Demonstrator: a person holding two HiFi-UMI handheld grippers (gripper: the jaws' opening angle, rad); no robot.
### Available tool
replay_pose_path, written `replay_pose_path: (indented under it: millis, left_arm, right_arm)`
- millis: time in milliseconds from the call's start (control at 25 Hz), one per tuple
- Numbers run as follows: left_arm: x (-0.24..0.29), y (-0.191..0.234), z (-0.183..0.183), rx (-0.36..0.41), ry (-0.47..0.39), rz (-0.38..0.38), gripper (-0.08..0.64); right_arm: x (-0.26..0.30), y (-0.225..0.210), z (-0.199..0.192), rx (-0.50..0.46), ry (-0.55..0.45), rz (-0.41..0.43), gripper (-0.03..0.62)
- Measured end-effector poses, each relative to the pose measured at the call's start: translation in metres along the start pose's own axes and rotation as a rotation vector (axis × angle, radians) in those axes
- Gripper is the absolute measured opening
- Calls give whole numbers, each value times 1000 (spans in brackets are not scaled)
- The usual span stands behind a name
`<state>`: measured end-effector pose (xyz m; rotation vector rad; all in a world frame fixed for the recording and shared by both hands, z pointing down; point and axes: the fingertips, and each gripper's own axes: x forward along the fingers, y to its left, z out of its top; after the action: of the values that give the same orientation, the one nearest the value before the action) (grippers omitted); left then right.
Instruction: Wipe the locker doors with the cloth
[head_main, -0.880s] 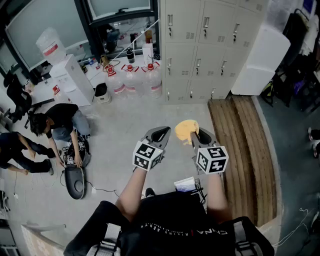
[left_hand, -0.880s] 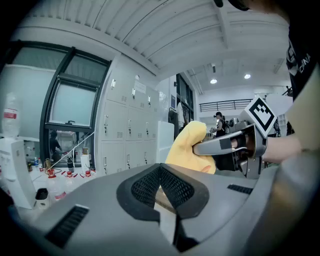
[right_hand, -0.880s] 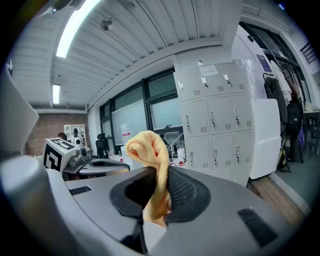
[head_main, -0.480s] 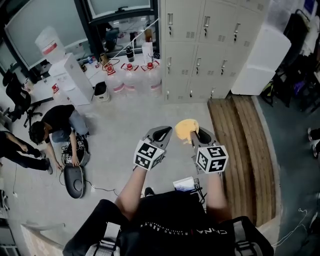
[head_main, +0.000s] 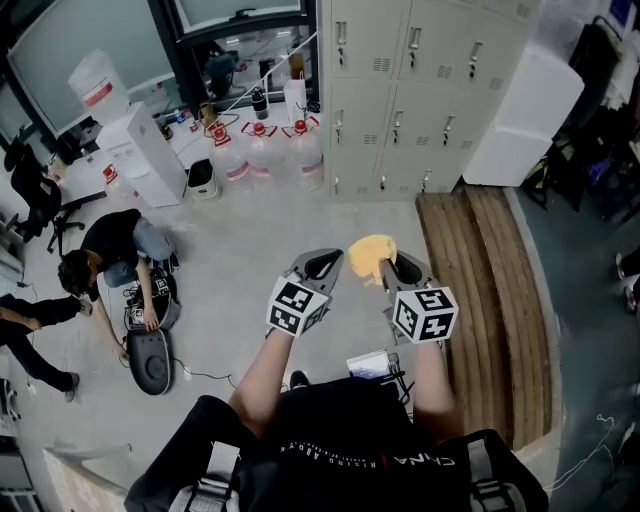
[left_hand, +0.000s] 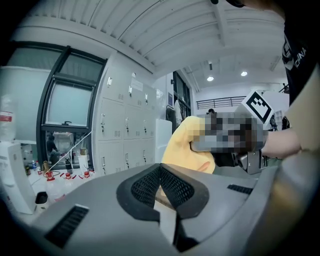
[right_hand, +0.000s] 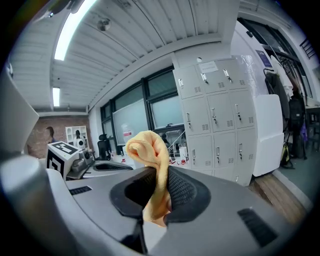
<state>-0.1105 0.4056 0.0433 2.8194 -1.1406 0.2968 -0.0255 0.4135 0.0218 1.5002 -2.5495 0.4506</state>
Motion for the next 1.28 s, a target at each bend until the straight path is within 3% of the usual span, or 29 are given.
replay_pose_path:
  millis: [1280]
  left_arm:
    - [23, -13, -15, 10, 50, 22, 18]
  right_arm:
    - [-5, -27, -9, 31, 10, 19, 83]
